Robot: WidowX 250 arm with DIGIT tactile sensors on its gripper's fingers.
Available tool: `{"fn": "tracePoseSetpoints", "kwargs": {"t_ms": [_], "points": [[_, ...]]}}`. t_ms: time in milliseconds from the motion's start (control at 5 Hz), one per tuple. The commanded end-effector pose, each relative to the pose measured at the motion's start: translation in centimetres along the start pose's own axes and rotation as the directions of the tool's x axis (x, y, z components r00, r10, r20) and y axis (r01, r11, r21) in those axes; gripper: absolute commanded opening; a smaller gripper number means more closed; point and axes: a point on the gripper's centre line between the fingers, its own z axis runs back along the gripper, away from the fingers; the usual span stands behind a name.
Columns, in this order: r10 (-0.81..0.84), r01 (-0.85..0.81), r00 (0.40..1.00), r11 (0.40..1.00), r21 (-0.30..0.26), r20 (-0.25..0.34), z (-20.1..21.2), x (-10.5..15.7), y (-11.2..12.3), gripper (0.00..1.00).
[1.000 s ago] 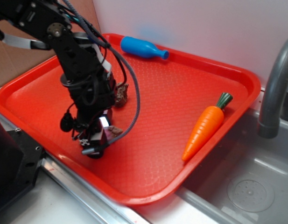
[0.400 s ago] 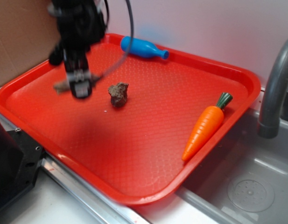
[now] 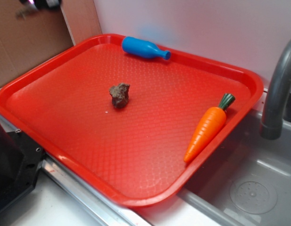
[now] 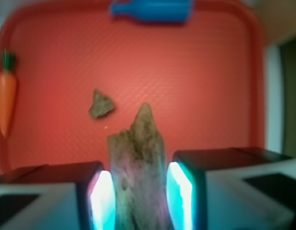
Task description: Grab the wood chip.
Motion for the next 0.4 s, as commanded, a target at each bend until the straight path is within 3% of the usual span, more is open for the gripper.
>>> {"fn": "tracePoseSetpoints", "kwargs": {"t_ms": [0, 200], "points": [[0.010, -0.019, 0.994, 0.996, 0.082, 0.109, 1.1, -0.6, -3.1, 0.00], [-0.002, -0.008, 0.994, 0.995, 0.099, 0.107, 0.0, -0.4, -3.6, 0.00]]}}
